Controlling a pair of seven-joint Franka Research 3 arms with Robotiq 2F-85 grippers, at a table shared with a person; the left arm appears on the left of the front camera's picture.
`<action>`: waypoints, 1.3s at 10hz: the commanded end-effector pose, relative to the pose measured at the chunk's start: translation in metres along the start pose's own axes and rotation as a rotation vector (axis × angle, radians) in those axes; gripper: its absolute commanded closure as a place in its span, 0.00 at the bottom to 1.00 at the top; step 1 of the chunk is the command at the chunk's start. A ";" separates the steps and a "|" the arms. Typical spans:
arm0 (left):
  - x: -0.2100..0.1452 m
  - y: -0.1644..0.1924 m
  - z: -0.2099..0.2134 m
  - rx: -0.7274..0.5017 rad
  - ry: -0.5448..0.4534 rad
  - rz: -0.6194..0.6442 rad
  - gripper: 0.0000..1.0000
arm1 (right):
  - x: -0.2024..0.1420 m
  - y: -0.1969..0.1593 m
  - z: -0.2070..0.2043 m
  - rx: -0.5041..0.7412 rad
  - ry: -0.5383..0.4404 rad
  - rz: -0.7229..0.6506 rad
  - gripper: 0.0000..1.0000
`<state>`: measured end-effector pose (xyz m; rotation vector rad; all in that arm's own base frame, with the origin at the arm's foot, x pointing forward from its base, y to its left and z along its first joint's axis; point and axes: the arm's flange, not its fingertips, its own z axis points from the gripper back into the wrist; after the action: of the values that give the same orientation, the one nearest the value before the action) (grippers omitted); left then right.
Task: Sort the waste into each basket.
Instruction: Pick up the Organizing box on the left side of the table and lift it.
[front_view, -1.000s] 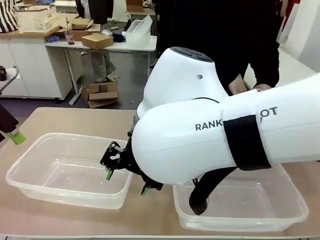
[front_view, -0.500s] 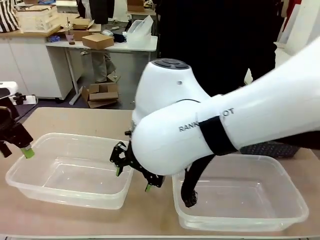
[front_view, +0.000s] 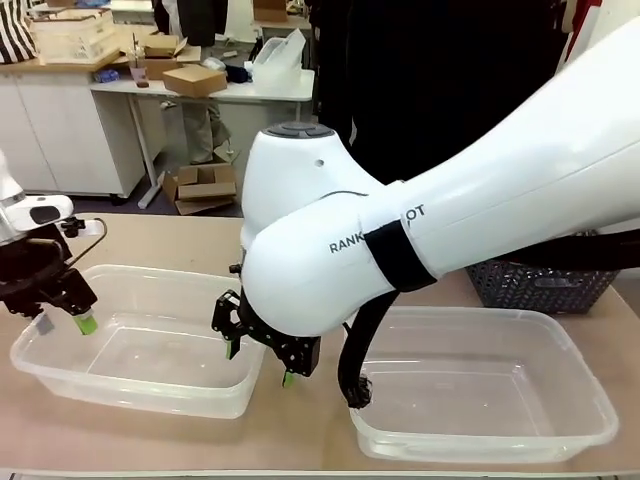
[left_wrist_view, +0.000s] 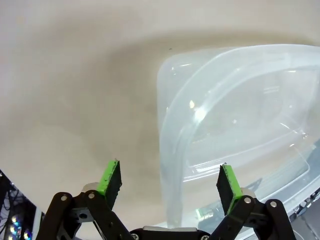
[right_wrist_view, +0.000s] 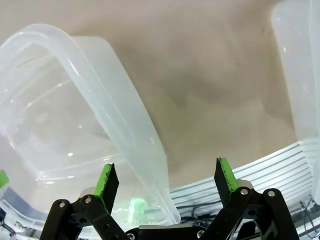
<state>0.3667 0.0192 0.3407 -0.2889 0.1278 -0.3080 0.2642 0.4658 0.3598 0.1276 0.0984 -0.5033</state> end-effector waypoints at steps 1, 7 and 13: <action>-0.046 -0.019 -0.025 0.000 -0.037 -0.036 0.00 | -0.005 0.014 0.004 -0.040 -0.038 -0.035 0.00; -0.045 -0.023 -0.028 0.014 -0.002 -0.033 1.00 | -0.007 0.016 0.002 -0.082 -0.103 0.032 1.00; -0.043 -0.024 -0.027 0.019 -0.004 -0.033 1.00 | -0.004 0.016 0.000 -0.082 -0.104 0.109 1.00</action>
<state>0.3668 0.0115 0.3467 -0.2805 0.1179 -0.3358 0.2633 0.4775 0.3664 0.0418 0.0152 -0.3918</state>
